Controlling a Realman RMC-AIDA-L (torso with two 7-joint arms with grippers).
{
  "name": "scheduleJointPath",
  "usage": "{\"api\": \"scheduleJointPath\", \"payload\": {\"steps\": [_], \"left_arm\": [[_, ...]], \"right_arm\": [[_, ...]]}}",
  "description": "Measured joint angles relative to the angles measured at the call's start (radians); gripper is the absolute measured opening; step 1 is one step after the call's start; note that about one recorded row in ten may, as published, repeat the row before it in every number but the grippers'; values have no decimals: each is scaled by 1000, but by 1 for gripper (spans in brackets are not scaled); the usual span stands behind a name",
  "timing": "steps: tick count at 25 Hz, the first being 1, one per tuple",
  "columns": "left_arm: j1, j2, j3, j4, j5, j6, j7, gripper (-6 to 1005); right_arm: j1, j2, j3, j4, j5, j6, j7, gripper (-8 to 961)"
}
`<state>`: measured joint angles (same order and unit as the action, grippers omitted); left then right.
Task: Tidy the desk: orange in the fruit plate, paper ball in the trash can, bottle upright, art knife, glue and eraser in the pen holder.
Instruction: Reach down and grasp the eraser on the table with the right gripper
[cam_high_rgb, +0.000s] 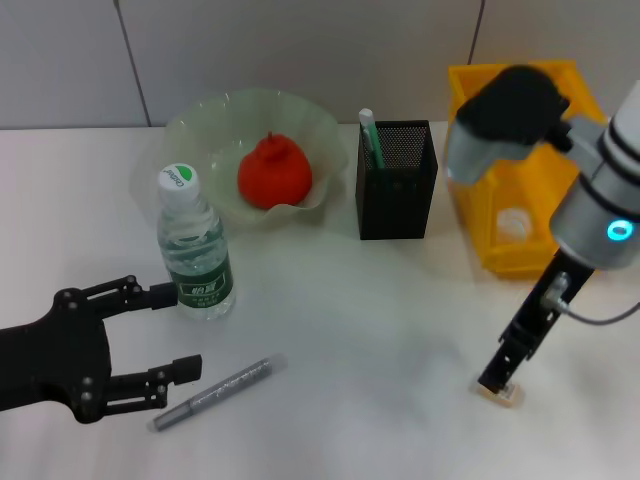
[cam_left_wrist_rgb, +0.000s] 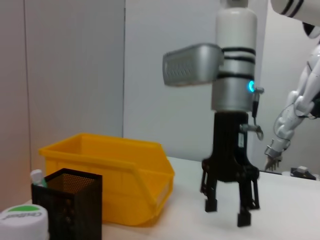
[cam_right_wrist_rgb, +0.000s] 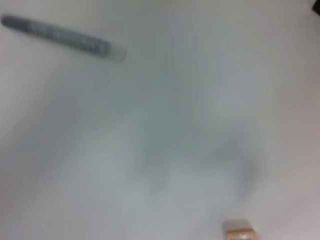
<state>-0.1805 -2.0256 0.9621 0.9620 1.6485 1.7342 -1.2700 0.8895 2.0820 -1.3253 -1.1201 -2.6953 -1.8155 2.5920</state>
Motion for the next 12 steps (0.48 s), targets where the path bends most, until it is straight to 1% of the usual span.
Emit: {"api": "scheduleJointPath", "payload": {"steps": [1, 2, 5, 6, 10, 11, 12], "left_arm": [[0, -4, -7, -1, 1, -1, 0, 804], [0, -5, -9, -1, 1, -1, 1, 804], [2, -15, -13, -1, 2, -1, 1, 803], [5, -22, -13, -1, 2, -1, 10, 803], [8, -31, -22, -7, 2, -3, 31, 802], [8, -36, -36, -15, 2, -3, 38, 802], [8, -36, -36, -15, 2, -3, 38, 802]], "right_arm": [[-8, 1, -58, 13, -15, 26, 20, 767], [-8, 1, -58, 13, -15, 26, 20, 767], [-23, 3, -102, 26, -28, 52, 34, 766], [-30, 4, -114, 28, -28, 61, 34, 766], [-54, 4, -168, 32, -29, 104, 39, 766], [-61, 5, -177, 33, -28, 113, 44, 766], [-61, 5, -177, 33, -28, 113, 44, 765]]}}
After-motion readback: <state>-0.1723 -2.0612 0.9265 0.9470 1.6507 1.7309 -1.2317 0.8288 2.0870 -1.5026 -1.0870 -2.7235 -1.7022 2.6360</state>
